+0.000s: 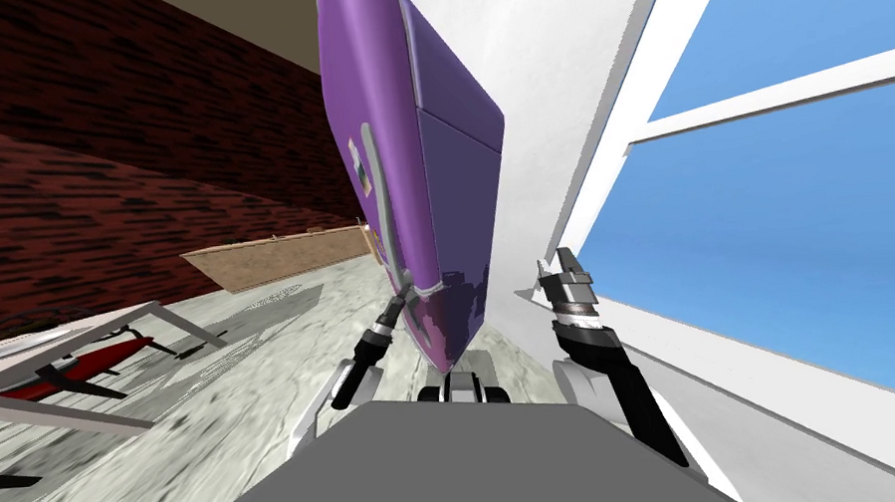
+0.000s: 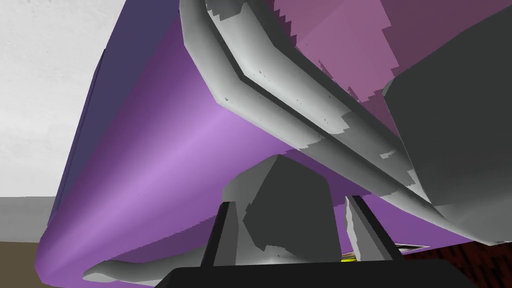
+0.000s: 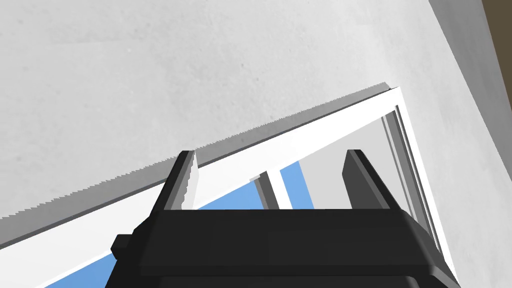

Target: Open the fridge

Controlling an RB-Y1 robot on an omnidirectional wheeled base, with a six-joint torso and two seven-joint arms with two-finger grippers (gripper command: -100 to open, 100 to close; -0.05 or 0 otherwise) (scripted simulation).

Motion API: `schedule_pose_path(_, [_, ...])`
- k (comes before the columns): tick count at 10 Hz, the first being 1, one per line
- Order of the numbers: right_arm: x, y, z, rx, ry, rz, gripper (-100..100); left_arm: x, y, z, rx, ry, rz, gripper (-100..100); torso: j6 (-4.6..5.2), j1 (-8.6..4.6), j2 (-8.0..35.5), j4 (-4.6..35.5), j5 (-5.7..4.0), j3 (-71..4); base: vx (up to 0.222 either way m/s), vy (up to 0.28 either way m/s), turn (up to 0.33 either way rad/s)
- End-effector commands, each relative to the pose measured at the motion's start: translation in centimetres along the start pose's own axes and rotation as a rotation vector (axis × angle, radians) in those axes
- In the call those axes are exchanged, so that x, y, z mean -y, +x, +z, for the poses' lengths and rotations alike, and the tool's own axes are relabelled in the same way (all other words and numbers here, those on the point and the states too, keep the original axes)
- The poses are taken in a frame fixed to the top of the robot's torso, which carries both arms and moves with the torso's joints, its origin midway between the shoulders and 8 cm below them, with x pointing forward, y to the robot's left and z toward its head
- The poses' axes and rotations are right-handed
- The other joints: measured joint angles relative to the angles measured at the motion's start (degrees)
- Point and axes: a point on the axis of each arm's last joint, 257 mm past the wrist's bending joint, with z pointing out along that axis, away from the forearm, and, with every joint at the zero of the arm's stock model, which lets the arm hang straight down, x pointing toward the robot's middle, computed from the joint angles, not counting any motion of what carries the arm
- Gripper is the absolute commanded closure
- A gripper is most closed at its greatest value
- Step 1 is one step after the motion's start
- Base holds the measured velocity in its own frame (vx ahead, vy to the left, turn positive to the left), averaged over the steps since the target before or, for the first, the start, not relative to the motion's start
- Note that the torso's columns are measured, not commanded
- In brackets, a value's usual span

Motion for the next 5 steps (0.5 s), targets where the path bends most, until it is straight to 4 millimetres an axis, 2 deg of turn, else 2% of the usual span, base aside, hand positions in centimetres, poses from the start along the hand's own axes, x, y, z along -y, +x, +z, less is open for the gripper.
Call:
schedule_pose_path(1, [0.0,0.0,0.0,0.0,0.0,0.0,0,-0.2,0.2,0.0,-0.001,0.004,0.0,100,-0.04,0.14,-0.1,0.0,0.05,-0.1,-0.043,0.004,0.002])
schedule_pose_path(3, [0.0,0.0,0.0,0.0,0.0,0.0,0,0.2,1.1,1.3,-0.039,0.076,-0.036,100,0.06,0.0,0.1,0.1,-0.07,0.0,-0.144,0.102,-0.051])
schedule_pose_path(5, [0.0,0.0,0.0,0.0,0.0,0.0,0,-1.7,1.8,1.0,-0.051,0.038,-0.039,100,-0.03,-0.27,-0.1,0.1,-0.12,-0.1,-0.03,0.049,0.007])
